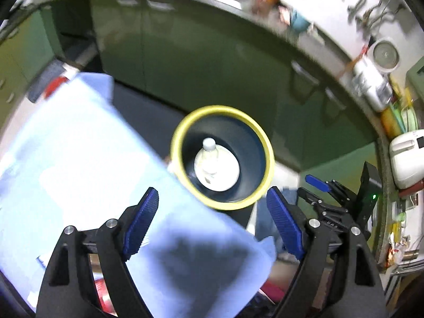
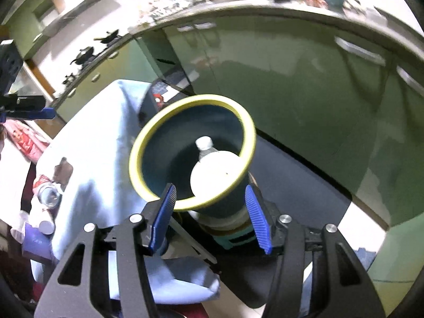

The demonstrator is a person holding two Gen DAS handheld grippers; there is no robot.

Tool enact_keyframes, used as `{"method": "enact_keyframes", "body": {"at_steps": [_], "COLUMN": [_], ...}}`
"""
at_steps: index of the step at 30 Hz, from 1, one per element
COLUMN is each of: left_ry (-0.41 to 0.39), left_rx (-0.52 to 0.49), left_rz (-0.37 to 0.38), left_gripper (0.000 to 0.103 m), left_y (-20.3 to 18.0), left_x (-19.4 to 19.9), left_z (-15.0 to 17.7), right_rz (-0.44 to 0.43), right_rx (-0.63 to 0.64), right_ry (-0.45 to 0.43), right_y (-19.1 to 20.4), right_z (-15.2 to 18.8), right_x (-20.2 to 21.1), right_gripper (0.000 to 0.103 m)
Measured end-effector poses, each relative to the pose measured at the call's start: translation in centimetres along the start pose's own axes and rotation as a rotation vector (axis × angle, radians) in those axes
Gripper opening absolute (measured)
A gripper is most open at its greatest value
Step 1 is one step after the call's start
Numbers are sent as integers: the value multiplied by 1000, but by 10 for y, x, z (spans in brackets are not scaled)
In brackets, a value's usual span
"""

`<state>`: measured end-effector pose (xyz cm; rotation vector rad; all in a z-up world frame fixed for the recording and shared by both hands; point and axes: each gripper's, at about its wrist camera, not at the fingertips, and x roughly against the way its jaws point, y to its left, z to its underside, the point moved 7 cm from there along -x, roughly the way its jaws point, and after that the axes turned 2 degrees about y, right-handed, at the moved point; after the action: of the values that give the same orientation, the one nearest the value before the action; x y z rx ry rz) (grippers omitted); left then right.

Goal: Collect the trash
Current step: 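Grasp the red cola can with the right gripper and lift it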

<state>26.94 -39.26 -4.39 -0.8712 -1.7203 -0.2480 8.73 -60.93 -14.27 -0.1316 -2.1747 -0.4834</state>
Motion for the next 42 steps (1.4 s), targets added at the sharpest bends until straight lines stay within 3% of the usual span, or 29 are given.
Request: {"method": "enact_keyframes", "body": {"at_steps": [4,8,14,18,22,25,30,42], "left_ry": [-145,-274,-481,-553,-607,-636,-659,-697], "left_rx": [61,155,308,406,415,412,446,503], "left_rz": [-42,-90,-186,-243,-352,-385,-344,-301], "left_gripper": [90,93,98,98,98,98,98,98], "left_y": [49,111,196,248,284,308,330,352], "left_x": [54,105,172,180,172,163,139,128], "left_z": [32,84,179,219,236,237,231,242], "right_rz": [-52,-133,-329,-450,-514,-508,-476,-450], "right_rx": [96,236,502,794,945,1001,1075,1154], "right_ry": [-18,9,80,127,211,271,336,384], "right_y": [50,116,233,320,372,392,405,431], "right_z": [-8,-11,-6,13,29,35,48,51], "right_x": [10,5,-13,-26,-49,-70,-96,-127], "right_gripper": [55,55,55,57,57,57,58,58]}}
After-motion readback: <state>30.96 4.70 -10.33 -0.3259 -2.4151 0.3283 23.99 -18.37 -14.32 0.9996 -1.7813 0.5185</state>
